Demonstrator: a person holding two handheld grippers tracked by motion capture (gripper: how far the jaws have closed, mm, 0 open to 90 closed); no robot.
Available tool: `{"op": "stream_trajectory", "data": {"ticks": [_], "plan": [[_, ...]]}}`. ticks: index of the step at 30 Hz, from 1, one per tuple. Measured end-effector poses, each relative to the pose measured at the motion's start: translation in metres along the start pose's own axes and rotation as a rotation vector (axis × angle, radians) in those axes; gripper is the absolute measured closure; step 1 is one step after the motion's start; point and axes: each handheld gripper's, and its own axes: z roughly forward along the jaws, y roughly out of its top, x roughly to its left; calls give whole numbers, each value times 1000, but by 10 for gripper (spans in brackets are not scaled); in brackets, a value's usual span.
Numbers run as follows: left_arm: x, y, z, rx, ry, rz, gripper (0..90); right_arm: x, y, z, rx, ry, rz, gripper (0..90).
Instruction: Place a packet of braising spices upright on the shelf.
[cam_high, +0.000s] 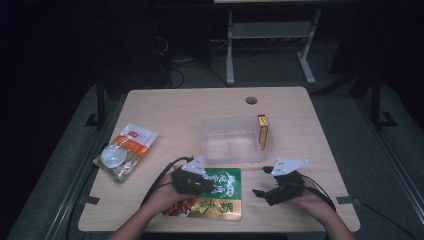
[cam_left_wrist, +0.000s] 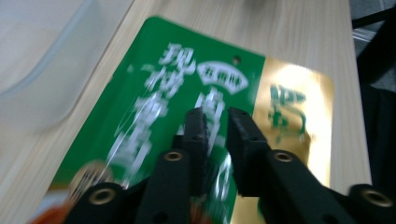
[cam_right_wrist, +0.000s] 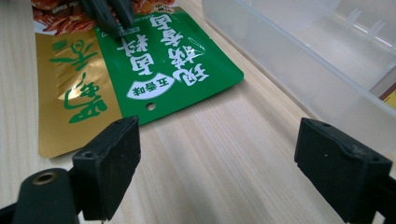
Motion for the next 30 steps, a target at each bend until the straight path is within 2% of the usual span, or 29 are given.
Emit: {"op": "stream_trajectory", "data": {"ticks": [3, 5, 6, 7, 11, 13, 15, 17, 18, 20, 21, 24, 25, 27, 30], "plan": [[10, -19, -19, 3, -17, 24, 589, -1, 0, 3, 6, 0, -7, 142], [13, -23, -23, -4, -23, 25, 502, -1, 0, 4, 10, 1, -5, 142], [17, -27, -28, -13, -25, 31, 502, -2, 0, 4, 13, 1, -5, 142], [22, -33, -32, -16, -13, 33, 385, -2, 0, 5, 16, 3, -7, 143], [38, -41, -35, -31, 1, 44, 268, -3, -1, 7, 26, 8, -6, 142], [41, -41, -34, -32, 5, 50, 220, -3, -1, 9, 30, 12, -5, 142], [45, -41, -32, -32, 14, 76, 186, -3, -1, 9, 35, 15, -8, 142], [49, -39, -28, -43, -6, 74, 176, -3, -1, 10, 37, 16, -9, 142], [51, -38, -26, -37, -6, 81, 145, -3, -1, 10, 38, 17, -8, 142], [55, -38, -20, -34, 0, 90, 140, -3, -1, 11, 38, 19, -9, 142], [55, -38, -18, -36, -5, 81, 132, -3, -1, 11, 39, 19, -9, 142], [57, -40, -14, -33, -11, 78, 132, -3, -1, 11, 42, 22, -8, 142], [58, -40, -13, -28, -12, 89, 131, -3, -1, 11, 43, 23, -7, 142], [59, -39, -10, -23, -5, 87, 131, -3, -1, 12, 42, 24, -8, 142], [61, -38, -7, -27, -18, 81, 129, -3, -1, 12, 44, 24, -8, 142]]}}
